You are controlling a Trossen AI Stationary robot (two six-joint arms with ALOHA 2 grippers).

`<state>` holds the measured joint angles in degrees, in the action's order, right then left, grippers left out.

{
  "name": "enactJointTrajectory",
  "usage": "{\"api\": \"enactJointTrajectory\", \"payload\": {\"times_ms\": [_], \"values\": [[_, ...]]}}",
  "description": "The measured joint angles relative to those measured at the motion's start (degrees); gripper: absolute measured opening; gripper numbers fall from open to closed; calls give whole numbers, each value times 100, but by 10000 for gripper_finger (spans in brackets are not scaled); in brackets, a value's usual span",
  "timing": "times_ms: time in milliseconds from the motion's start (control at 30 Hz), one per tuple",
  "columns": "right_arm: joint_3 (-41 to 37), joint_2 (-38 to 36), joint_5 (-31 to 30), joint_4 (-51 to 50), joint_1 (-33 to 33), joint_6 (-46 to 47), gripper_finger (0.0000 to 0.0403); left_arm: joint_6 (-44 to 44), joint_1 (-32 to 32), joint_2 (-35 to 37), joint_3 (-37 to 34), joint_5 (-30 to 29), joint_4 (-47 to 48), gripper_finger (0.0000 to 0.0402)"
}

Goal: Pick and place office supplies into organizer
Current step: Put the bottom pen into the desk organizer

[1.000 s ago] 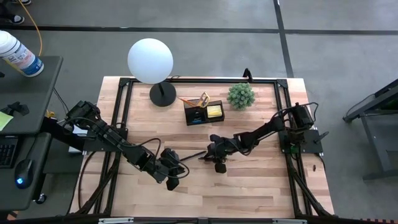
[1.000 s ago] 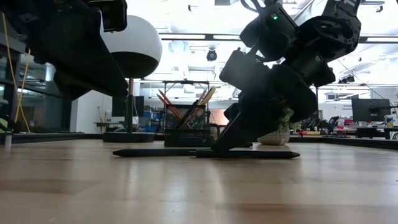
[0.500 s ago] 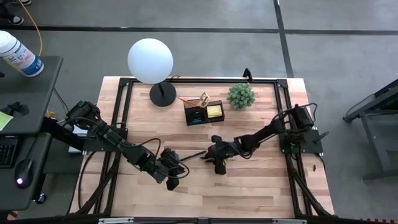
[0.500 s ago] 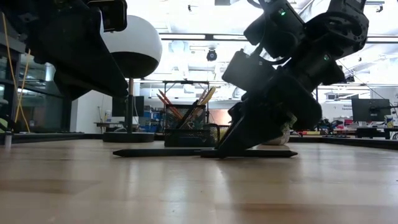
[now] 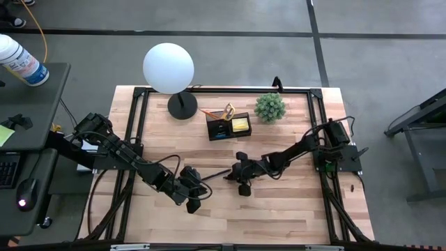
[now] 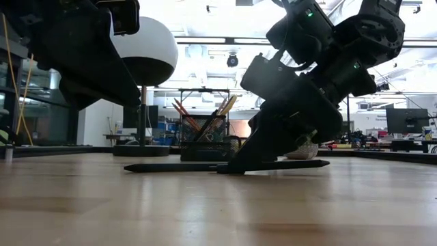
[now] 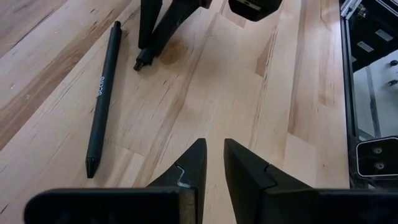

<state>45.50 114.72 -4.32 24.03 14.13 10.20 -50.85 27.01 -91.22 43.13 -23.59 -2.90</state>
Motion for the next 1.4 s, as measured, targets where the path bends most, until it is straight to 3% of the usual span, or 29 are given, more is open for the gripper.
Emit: {"api": "enactJointTrajectory", "payload": {"times_ms": [333,733,1167,1400], "values": [[193,-114,310,-78,31,-252,31,0,0,0,1,0,9,46],[868,-658,76,-1535,-210,-1430,29,0,0,0,-1,-63,20,46],[1603,-1676,-177,-2434,-1299,-2581,29,0,2,0,1,-153,35,46],[3044,-1699,179,-3964,-2287,-3220,29,2,1,0,1,-305,34,46]]}}
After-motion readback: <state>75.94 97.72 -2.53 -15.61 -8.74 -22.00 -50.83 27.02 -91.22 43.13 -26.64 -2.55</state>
